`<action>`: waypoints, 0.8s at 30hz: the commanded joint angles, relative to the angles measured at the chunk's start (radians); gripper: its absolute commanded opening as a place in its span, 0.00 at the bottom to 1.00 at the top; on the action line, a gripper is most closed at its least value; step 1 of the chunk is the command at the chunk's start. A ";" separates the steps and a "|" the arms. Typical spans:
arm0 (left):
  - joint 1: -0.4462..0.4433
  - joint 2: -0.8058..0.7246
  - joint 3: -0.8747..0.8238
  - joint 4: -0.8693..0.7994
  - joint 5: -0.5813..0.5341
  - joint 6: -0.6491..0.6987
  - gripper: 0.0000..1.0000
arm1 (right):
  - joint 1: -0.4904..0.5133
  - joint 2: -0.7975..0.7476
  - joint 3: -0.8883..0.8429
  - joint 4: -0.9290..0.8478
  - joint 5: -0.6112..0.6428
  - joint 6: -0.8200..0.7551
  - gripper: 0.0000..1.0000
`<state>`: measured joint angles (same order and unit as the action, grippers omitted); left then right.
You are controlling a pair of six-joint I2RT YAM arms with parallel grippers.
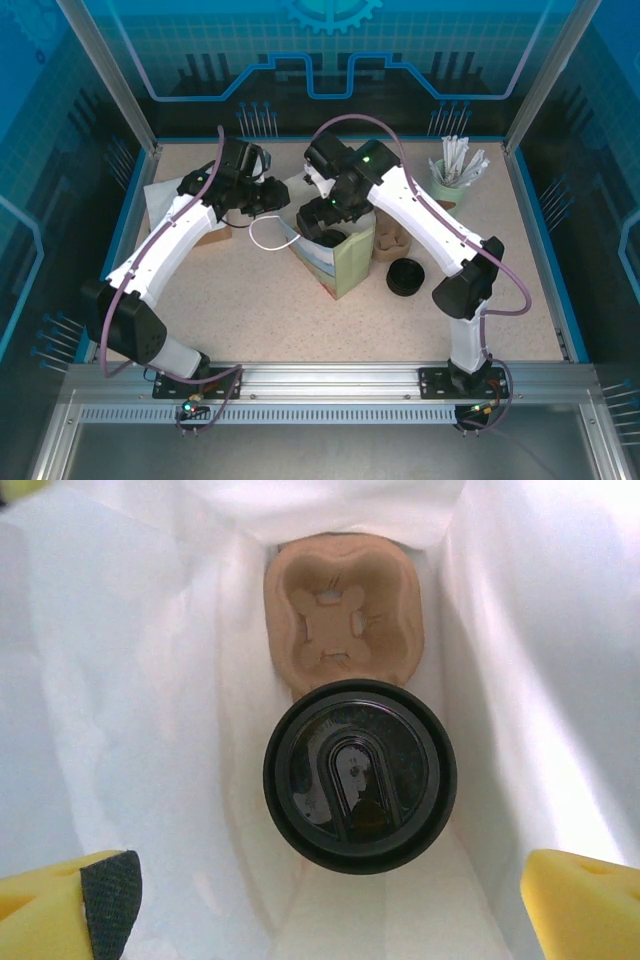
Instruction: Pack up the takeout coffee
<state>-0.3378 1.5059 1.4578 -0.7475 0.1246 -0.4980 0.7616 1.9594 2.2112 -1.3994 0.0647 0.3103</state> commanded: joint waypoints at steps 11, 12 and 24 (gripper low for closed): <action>-0.009 -0.002 0.070 -0.057 -0.028 0.020 0.48 | -0.037 -0.066 0.175 -0.093 0.005 -0.036 1.00; -0.007 -0.004 0.077 -0.066 -0.037 0.024 0.51 | -0.041 -0.078 0.177 -0.092 0.006 -0.036 1.00; 0.040 -0.064 0.127 -0.075 -0.002 0.035 0.71 | -0.119 -0.278 0.082 0.005 0.005 -0.050 0.99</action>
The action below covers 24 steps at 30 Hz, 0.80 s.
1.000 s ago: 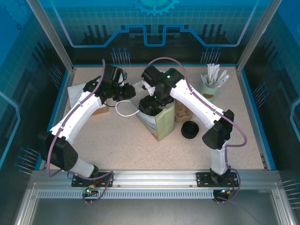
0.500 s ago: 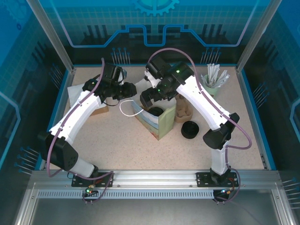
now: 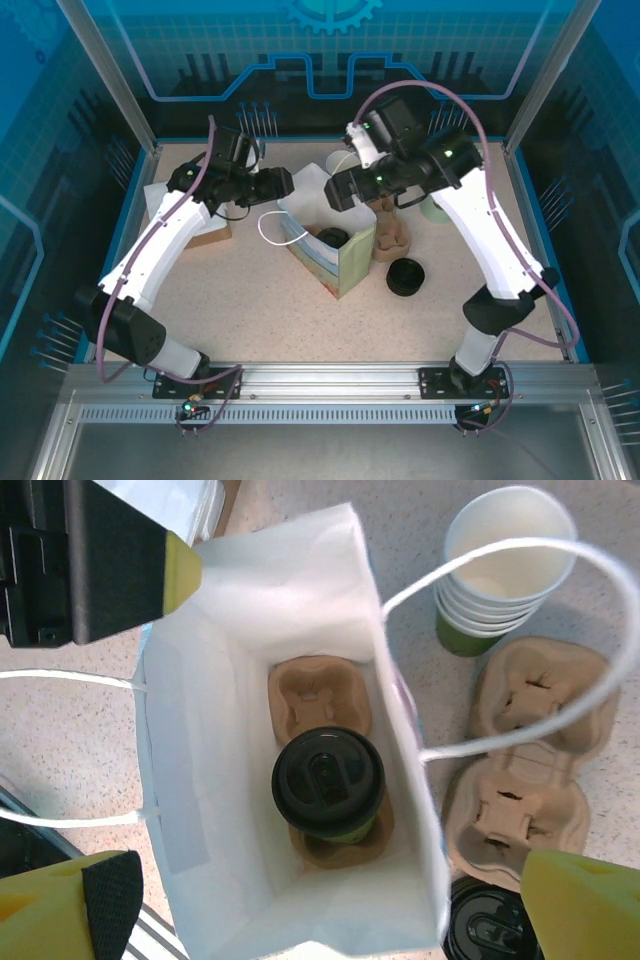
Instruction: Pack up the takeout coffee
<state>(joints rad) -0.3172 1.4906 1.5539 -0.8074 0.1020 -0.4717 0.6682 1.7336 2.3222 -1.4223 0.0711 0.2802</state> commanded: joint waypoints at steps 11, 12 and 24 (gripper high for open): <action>0.077 -0.220 -0.085 0.043 0.014 -0.002 0.87 | -0.163 -0.299 -0.286 0.172 0.001 -0.044 1.00; 0.080 -0.240 -0.101 0.053 0.007 -0.005 0.89 | -0.179 -0.320 -0.312 0.181 0.004 -0.047 1.00; 0.087 -0.423 -0.286 0.121 -0.099 -0.024 0.99 | -0.471 -0.523 -0.667 0.292 -0.032 -0.058 1.00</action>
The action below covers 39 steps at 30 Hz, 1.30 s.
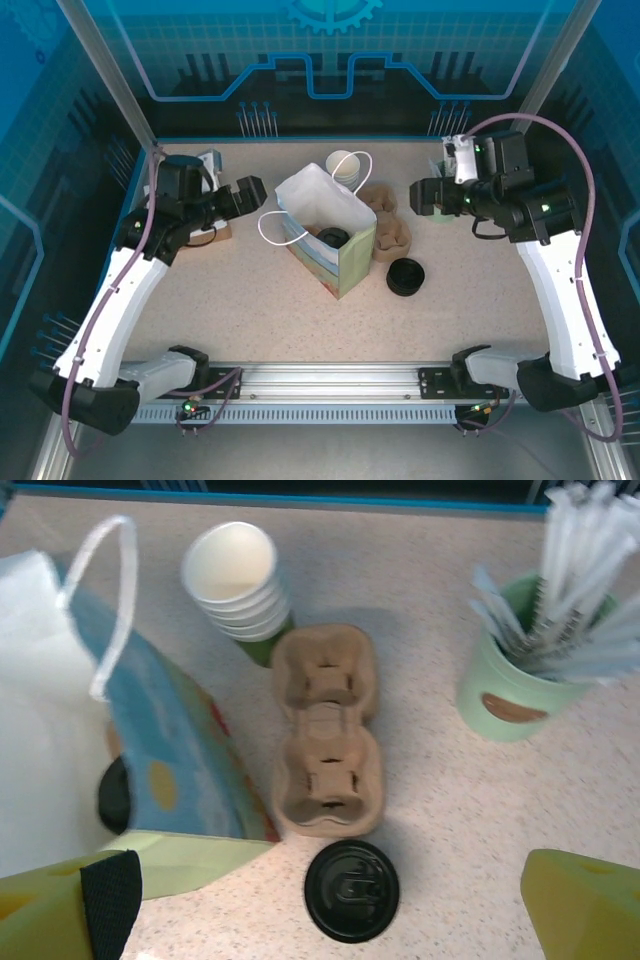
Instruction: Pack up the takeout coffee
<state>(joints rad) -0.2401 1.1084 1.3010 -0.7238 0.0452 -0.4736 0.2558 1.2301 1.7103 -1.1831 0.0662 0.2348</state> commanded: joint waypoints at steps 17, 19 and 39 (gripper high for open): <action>0.012 -0.180 -0.163 -0.028 -0.145 -0.007 0.99 | -0.185 0.160 -0.184 0.215 0.075 -0.041 0.67; 0.012 -0.185 -0.167 -0.028 -0.146 -0.005 0.99 | -0.160 0.216 -0.147 0.230 0.120 -0.050 0.64; 0.012 -0.168 -0.178 -0.029 -0.172 0.008 0.99 | -0.111 0.622 0.207 0.261 0.190 -0.094 0.48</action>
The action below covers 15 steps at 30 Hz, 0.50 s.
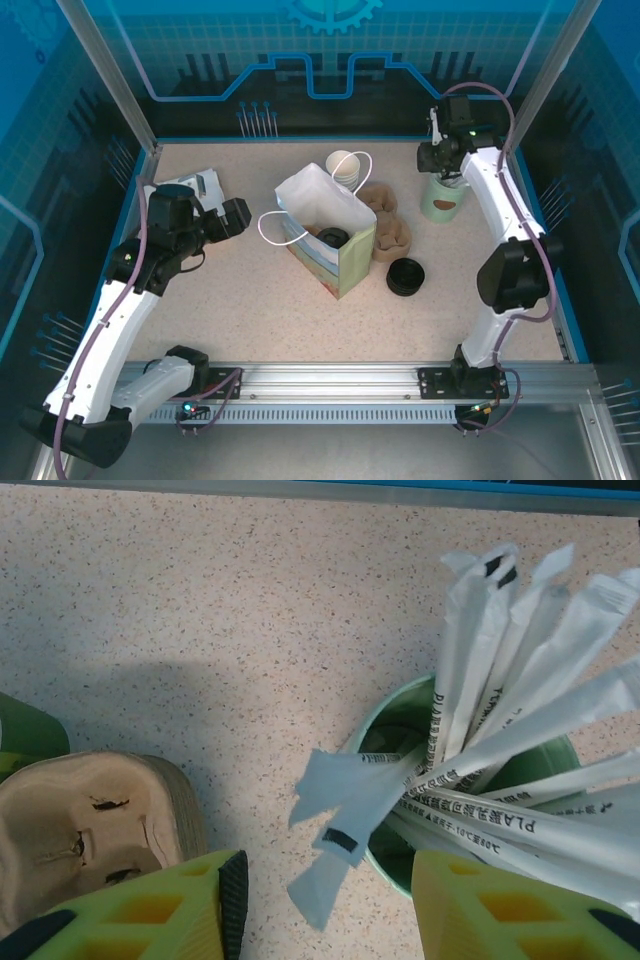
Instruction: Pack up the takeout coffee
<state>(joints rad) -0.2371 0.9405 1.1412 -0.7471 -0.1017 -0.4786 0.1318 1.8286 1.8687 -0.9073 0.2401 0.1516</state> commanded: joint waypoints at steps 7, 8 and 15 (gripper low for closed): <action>0.009 0.006 -0.018 -0.008 -0.020 0.006 0.99 | 0.024 0.129 0.186 -0.059 0.049 -0.043 0.48; 0.009 0.005 -0.019 -0.010 -0.020 0.005 0.99 | 0.026 0.144 0.208 -0.069 0.056 -0.045 0.47; 0.009 0.000 -0.019 -0.012 -0.026 0.007 0.99 | 0.034 0.225 0.322 -0.121 0.080 -0.046 0.43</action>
<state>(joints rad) -0.2371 0.9432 1.1404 -0.7513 -0.1028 -0.4786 0.1513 2.0262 2.1372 -0.9794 0.2935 0.1139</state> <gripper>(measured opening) 0.987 0.437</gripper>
